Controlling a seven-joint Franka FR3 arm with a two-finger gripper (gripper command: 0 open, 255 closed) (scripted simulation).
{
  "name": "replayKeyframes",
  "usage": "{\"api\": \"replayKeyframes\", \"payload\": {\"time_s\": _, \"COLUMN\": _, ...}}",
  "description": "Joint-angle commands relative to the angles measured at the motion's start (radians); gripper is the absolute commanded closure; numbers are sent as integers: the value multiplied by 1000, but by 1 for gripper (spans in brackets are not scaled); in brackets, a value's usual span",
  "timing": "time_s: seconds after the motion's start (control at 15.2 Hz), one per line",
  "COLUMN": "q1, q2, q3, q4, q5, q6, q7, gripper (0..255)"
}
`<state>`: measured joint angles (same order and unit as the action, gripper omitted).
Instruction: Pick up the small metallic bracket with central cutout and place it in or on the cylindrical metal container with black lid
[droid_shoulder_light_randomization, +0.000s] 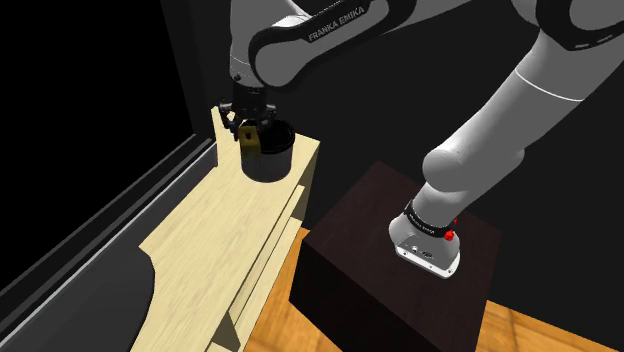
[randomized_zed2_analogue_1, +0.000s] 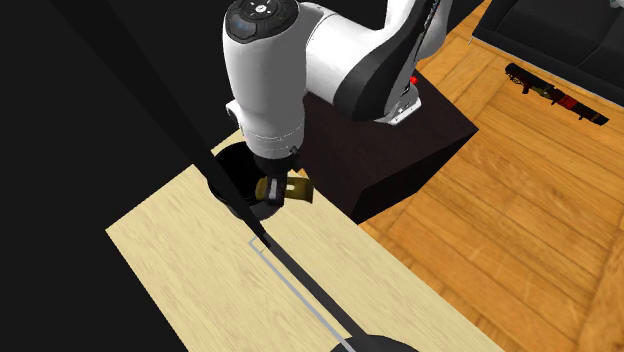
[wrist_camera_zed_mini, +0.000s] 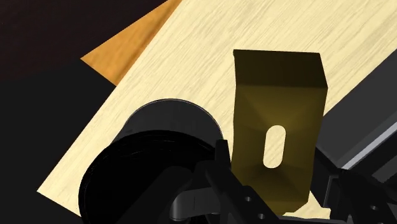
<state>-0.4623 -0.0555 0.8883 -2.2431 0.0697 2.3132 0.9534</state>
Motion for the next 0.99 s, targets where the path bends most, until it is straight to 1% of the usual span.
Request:
{"api": "replayKeyframes", "payload": {"time_s": 0.0, "q1": -24, "q2": 4, "q3": -31, "q4": 4, "q5": 5, "q6": -3, "q7": -64, "gripper": 255}}
{"api": "replayKeyframes", "payload": {"time_s": 0.26, "q1": -70, "q2": 23, "q3": -82, "q4": 21, "q5": -3, "q6": -10, "q7": -156, "gripper": 255}}
{"api": "replayKeyframes", "payload": {"time_s": 0.59, "q1": -128, "q2": 73, "q3": -141, "q4": 69, "q5": -35, "q6": -26, "q7": -253, "gripper": 255}}
{"api": "replayKeyframes", "payload": {"time_s": 0.92, "q1": -123, "q2": 120, "q3": -142, "q4": 38, "q5": -78, "q6": 40, "q7": -225, "gripper": 255}}
